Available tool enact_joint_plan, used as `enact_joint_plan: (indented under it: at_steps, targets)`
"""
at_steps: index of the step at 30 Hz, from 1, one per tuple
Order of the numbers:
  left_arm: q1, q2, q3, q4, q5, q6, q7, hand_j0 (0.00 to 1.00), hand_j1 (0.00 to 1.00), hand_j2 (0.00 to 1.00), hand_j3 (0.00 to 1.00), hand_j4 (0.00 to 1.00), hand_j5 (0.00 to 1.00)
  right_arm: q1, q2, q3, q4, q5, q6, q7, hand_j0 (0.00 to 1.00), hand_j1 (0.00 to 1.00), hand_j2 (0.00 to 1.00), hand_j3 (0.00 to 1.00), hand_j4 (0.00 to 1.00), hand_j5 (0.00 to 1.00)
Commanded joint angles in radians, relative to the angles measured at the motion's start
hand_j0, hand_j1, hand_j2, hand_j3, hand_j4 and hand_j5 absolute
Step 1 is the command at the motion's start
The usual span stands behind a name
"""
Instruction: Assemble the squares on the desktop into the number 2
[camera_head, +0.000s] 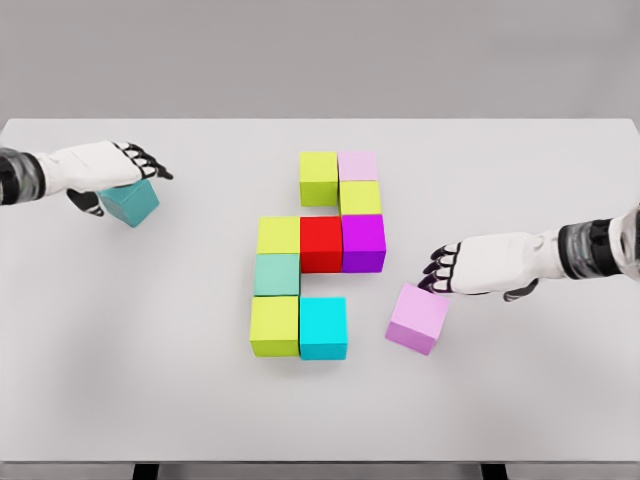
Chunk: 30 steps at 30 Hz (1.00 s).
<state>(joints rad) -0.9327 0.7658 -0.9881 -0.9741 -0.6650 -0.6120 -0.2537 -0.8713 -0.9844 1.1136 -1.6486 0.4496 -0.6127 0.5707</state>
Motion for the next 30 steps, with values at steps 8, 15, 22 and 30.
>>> enact_joint_plan:
  at_steps: [8,15,22,30]
  targets:
    - [-0.003,-0.002,-0.009,0.000,-0.008,0.001,-0.033,0.59,0.59,0.59,0.59,0.59,0.59,0.000,0.032,-0.001,-0.017,0.004,0.002,0.008,1.00,1.00,1.00,1.00,1.00,1.00]
    - [-0.011,-0.017,-0.007,0.000,-0.010,0.001,-0.035,0.59,0.59,0.59,0.59,0.59,0.59,-0.002,0.020,-0.018,-0.025,-0.008,0.002,0.005,1.00,1.00,1.00,1.00,1.00,1.00]
    - [-0.026,-0.052,0.011,0.008,-0.011,0.001,-0.035,0.59,0.59,0.59,0.59,0.59,0.59,0.000,-0.091,-0.086,-0.005,-0.057,0.002,-0.003,1.00,1.00,1.00,1.00,1.00,1.00]
    - [-0.064,-0.137,0.019,0.051,-0.011,0.001,-0.035,0.60,0.60,0.60,0.60,0.60,0.60,0.000,-0.197,0.037,-0.111,-0.054,0.002,-0.002,1.00,1.00,1.00,1.00,1.00,1.00]
